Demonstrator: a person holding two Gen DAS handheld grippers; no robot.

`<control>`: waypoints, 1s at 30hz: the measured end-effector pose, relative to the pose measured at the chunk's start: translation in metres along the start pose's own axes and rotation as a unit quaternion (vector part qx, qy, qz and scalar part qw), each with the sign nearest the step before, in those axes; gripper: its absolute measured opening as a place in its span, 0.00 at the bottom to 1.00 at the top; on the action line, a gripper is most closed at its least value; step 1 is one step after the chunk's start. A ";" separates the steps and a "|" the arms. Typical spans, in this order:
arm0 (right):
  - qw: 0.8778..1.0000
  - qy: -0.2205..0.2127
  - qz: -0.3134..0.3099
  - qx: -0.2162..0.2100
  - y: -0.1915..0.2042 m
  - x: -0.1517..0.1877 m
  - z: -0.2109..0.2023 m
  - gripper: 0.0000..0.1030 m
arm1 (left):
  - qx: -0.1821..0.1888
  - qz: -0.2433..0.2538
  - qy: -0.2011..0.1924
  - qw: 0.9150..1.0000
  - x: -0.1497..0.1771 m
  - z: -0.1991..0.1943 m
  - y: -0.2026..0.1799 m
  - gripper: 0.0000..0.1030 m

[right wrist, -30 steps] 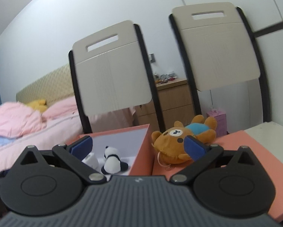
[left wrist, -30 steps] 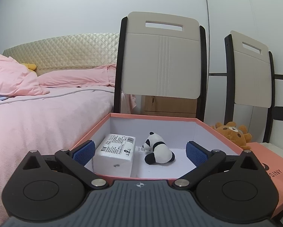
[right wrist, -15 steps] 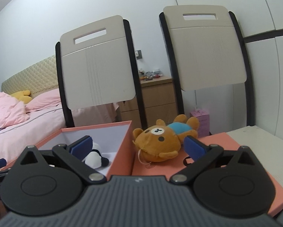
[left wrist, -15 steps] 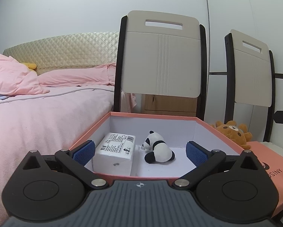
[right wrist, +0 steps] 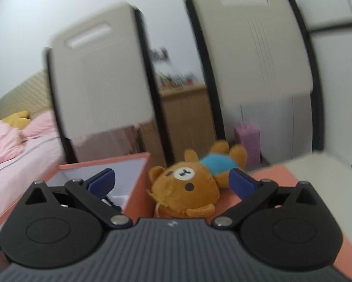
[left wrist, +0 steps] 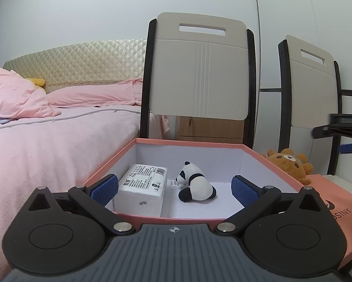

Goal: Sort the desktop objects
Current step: 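Grasp the brown teddy bear with the right tool and lift it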

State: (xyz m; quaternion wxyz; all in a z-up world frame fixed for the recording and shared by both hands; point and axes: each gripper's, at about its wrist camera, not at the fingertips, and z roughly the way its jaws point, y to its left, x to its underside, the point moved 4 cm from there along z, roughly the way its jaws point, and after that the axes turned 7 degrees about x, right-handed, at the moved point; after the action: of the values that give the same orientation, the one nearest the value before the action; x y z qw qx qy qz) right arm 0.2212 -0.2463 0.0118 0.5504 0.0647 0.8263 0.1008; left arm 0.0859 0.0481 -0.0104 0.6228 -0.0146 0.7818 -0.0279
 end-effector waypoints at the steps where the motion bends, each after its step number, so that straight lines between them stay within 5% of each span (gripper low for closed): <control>1: 1.000 0.016 0.021 0.010 -0.004 -0.002 0.018 1.00 | 0.000 0.000 0.000 1.000 0.000 0.000 0.000 1.00; 8: 0.988 0.093 0.122 0.032 -0.024 0.010 0.096 1.00 | 0.000 0.010 0.001 1.000 0.002 0.001 -0.001 1.00; 14: 0.984 0.106 0.140 0.030 -0.017 0.018 0.121 1.00 | -0.022 0.006 -0.001 1.000 0.001 0.002 0.006 1.00; 18: 0.981 0.116 0.143 0.067 -0.018 0.024 0.131 1.00 | -0.018 0.011 -0.002 1.000 0.001 0.002 0.003 1.00; 24: 0.984 0.105 0.140 0.037 -0.019 0.027 0.136 0.99 | -0.010 0.008 -0.001 1.000 0.001 0.001 0.001 1.00; 26: 0.982 0.113 0.149 0.025 -0.021 0.031 0.139 0.82 | -0.009 0.006 0.000 1.000 0.001 0.001 0.001 1.00; 30: 0.983 0.103 0.153 0.018 -0.024 0.029 0.133 0.67 | -0.006 -0.002 0.000 1.000 0.001 0.001 0.002 1.00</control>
State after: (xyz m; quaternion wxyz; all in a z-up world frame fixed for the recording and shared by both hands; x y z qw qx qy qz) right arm 0.3326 -0.2503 -0.0695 0.4391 0.1891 0.8606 0.1753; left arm 0.0871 0.0505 -0.0114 0.6224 -0.0198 0.7820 -0.0251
